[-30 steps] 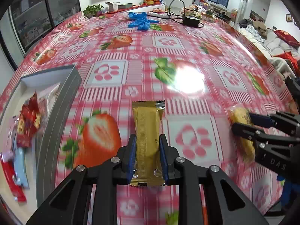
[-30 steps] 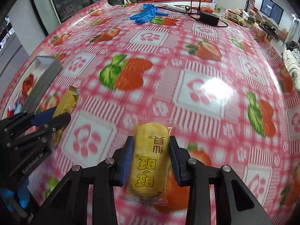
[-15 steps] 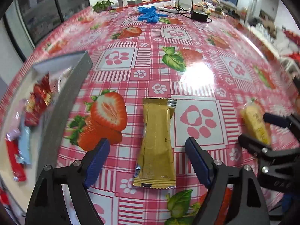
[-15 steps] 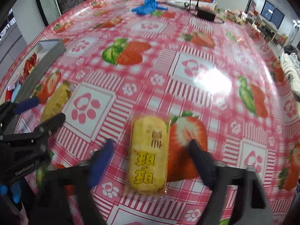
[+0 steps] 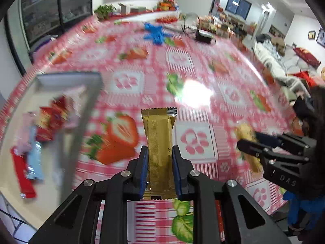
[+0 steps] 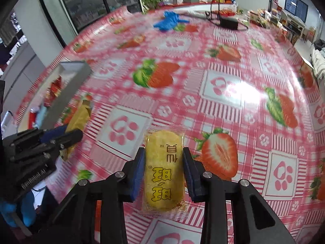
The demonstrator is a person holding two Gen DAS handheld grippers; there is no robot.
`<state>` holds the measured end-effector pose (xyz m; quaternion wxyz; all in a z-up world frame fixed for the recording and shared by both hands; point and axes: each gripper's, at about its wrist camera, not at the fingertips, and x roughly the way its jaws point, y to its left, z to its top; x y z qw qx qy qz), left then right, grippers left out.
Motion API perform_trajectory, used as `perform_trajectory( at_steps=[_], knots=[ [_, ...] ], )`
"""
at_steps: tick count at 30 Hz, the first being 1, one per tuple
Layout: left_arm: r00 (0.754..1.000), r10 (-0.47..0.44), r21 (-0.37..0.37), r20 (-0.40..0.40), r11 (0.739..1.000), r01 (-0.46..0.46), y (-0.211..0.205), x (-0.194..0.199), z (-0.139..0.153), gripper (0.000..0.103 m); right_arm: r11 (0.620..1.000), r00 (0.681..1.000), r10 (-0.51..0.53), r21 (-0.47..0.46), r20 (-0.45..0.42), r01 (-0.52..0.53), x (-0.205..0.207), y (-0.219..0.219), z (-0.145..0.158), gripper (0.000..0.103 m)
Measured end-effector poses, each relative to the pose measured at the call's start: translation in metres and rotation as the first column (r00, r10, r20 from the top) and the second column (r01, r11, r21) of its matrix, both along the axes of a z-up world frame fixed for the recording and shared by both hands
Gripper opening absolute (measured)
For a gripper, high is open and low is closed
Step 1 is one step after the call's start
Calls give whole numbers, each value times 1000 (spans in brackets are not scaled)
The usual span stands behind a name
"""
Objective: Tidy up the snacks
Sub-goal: 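Carry both snacks over the white box and open both tools to drop them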
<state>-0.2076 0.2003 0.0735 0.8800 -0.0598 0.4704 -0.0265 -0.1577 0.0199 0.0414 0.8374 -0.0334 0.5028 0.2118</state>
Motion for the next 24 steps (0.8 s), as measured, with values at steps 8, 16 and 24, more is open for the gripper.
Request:
perform_trajectory(
  at_steps=[8, 16, 24],
  knots=[
    [992, 93, 55, 88, 994, -98, 49, -15, 39, 25, 996, 997, 69, 60, 28, -70, 1, 35, 30, 37],
    [979, 199, 111, 51, 973, -203, 104, -24, 23, 25, 977, 982, 191, 97, 3, -191, 1, 104, 34, 37],
    [954, 301, 118, 11, 947, -300, 158, -27, 3, 24, 939, 944, 331, 103, -8, -328, 5, 192, 32, 37]
  ],
)
